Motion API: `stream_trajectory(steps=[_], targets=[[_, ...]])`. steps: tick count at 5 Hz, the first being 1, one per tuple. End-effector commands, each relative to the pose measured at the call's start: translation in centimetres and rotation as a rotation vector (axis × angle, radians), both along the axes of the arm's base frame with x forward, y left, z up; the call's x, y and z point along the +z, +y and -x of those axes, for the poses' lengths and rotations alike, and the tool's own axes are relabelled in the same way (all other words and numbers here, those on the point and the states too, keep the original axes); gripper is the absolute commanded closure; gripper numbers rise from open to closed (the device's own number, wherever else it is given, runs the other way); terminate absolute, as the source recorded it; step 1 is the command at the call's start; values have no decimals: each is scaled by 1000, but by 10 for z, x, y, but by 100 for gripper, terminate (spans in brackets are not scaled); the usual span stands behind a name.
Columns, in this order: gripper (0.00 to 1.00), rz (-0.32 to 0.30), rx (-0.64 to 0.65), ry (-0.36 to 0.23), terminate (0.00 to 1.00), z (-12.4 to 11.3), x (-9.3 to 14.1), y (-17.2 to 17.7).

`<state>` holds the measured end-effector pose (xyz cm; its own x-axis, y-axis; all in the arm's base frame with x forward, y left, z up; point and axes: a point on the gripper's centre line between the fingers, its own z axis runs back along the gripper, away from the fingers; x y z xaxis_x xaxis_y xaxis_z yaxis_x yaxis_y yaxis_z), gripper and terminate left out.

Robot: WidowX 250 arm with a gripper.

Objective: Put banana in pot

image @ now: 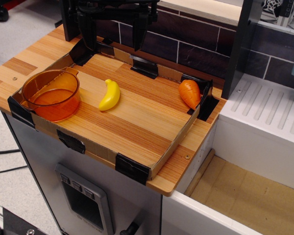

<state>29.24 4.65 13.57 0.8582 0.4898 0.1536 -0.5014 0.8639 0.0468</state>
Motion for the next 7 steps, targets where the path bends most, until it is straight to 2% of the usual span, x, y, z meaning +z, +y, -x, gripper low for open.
stream_trajectory(steps=[1, 3, 4, 5, 6, 7], targets=[[0, 0, 0, 0, 0, 0, 0, 0], [0, -3, -32, -120, 0, -41, -48, 39], [0, 6, -32, -141, 0, -51, -61, 51], [0, -9, -22, -120, 0, -54, -79, 62], [0, 40, -1, -35, 0, -55, -94, 62], [0, 64, 4, 37, 0, -51, -106, 57]])
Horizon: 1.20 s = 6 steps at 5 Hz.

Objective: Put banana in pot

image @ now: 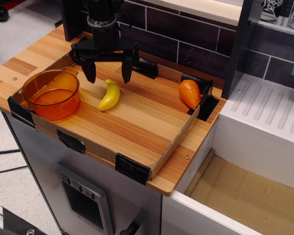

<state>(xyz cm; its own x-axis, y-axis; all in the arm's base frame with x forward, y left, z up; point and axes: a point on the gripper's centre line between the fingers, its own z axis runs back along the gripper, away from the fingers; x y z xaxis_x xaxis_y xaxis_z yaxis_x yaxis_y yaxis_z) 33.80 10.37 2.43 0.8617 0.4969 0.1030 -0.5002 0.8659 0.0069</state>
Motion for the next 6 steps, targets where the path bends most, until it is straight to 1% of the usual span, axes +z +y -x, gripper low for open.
stream_trajectory(steps=[1, 2, 3, 4, 5, 6], targets=[[0, 5, 0, 49, 0, 1, -6, -2], [0, 7, -19, 68, 0, 7, -12, -6], [100, 39, -62, 65, 0, 11, -10, -11], [100, 70, -78, 66, 0, 10, -3, -13], [100, 81, -82, 31, 0, 8, 9, -19], [100, 89, -76, -5, 0, 8, 32, -26]])
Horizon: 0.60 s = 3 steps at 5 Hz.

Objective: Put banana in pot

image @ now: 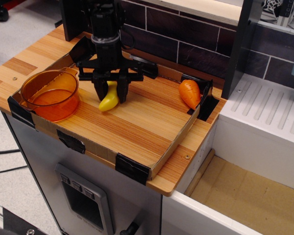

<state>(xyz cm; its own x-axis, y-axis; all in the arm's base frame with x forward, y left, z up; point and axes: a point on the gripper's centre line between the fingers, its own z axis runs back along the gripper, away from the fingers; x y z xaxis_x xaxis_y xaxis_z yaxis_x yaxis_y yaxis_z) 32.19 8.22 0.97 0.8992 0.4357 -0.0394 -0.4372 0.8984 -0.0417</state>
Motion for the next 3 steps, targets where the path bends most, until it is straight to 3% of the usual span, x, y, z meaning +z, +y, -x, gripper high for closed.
stream_trajectory(steps=[1, 2, 3], targets=[[100, 9, 8, -147, 0, 3, 72, -3], [100, -5, 22, -102, 0, 20, 83, 6], [100, -28, 56, -97, 0, 34, 80, 29]])
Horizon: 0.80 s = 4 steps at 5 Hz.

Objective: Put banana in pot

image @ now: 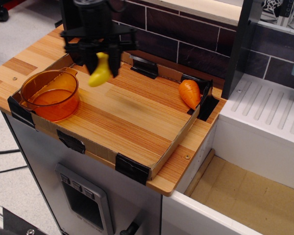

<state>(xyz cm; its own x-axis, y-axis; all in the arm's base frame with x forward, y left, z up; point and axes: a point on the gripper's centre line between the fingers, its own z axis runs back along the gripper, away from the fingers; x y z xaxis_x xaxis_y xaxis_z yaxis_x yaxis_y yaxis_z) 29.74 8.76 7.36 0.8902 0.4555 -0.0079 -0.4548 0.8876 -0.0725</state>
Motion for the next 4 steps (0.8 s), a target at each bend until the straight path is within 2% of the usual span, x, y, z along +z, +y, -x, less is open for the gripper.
stream_trajectory(steps=[1, 2, 3, 4], targets=[[100, -65, 31, -77, 0, 19, 13, 47], [100, -94, 27, -90, 0, 21, 3, 60], [100, -134, 14, -72, 0, 21, -9, 63], [0, -185, -6, -42, 0, 21, -12, 60]])
